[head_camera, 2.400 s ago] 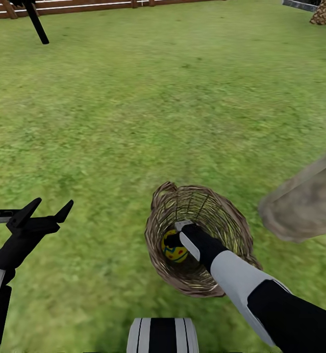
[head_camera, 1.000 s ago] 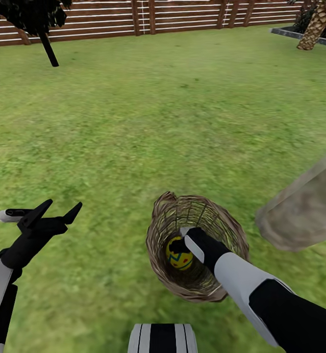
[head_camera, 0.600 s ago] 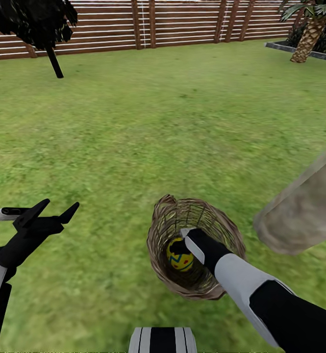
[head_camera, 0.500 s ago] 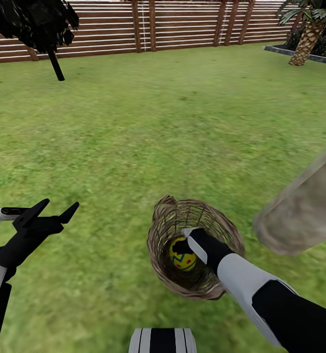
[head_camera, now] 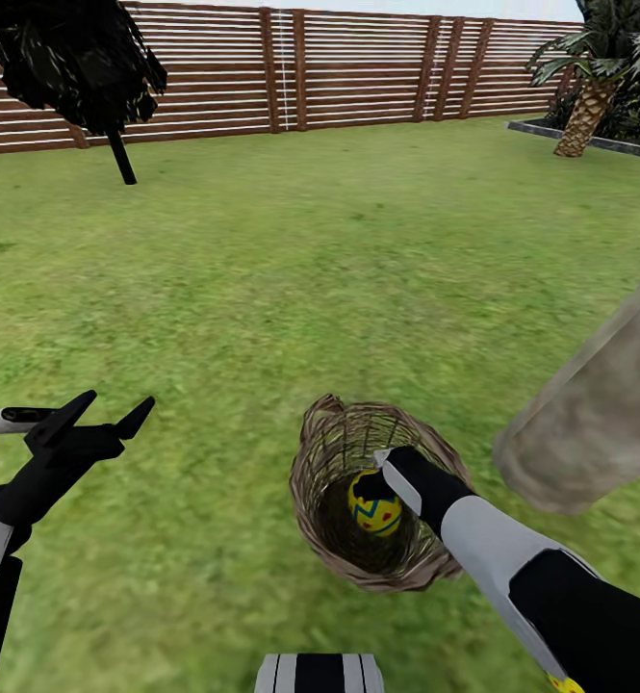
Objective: Take the three Easter eggs out of the wicker basket on the lawn in the garden, then place them on the lawn next to a single tree (choose any tree) so that all three eggs are next to the same tree and none are left in the basket.
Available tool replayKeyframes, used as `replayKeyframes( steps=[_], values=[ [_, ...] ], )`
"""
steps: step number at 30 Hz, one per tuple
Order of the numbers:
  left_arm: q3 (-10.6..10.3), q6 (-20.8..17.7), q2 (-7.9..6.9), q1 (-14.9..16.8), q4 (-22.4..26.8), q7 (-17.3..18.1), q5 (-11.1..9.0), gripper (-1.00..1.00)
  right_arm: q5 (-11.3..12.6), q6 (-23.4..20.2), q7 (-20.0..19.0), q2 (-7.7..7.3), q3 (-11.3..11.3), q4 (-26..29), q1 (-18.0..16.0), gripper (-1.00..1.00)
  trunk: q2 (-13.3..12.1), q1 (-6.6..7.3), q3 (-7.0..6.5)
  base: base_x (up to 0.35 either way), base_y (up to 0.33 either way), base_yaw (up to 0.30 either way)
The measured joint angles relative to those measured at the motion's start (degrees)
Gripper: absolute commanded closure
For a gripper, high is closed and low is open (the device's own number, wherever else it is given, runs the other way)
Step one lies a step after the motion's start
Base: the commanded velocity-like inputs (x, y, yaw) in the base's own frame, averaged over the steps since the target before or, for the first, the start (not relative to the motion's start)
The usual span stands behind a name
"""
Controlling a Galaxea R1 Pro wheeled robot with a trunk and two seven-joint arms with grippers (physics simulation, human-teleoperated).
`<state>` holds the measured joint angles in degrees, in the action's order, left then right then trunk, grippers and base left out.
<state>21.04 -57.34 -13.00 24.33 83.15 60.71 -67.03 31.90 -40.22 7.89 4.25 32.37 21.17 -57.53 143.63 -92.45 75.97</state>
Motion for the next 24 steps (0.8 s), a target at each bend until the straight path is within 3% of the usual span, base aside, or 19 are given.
replayKeyframes(
  steps=[12, 13, 14, 17, 24],
  values=[
    [0.0, 0.0, 0.00, 0.0, 0.0, 0.0, 0.0, -1.00, 0.0, 0.0, 0.0, 0.00, 0.0, 0.0, 0.0, 1.00, -0.2, 0.31, -2.66, 0.000, 0.000, 0.000],
    [0.0, 0.0, 0.06, 0.0, 0.0, 0.0, -0.1, -1.00, 0.2, -5.9, -5.7, -3.35, 0.0, 6.8, 0.2, 1.00, -0.2, 0.34, -2.89, 0.000, 0.000, 0.000],
    [0.0, 0.0, 0.08, 0.0, -0.1, 0.1, -0.2, -1.00, 0.5, -8.7, -7.2, -4.68, -0.3, 9.2, 0.3, 1.00, -0.2, 0.36, -3.11, 0.000, 0.000, 0.000],
    [0.0, 0.0, 0.08, 0.0, -0.1, 0.1, -0.2, -1.00, 0.5, -10.7, -7.8, -5.32, -2.5, 10.2, 0.3, 1.00, -0.2, 0.44, -3.77, 0.000, 0.000, 0.000],
    [0.0, 0.0, 0.09, 0.0, -0.1, 0.1, -0.2, -1.00, 0.6, -10.9, -7.9, -5.33, -2.9, 10.3, 0.3, 1.00, -0.3, 0.62, -5.32, 0.000, 0.000, 0.000]
  ],
)
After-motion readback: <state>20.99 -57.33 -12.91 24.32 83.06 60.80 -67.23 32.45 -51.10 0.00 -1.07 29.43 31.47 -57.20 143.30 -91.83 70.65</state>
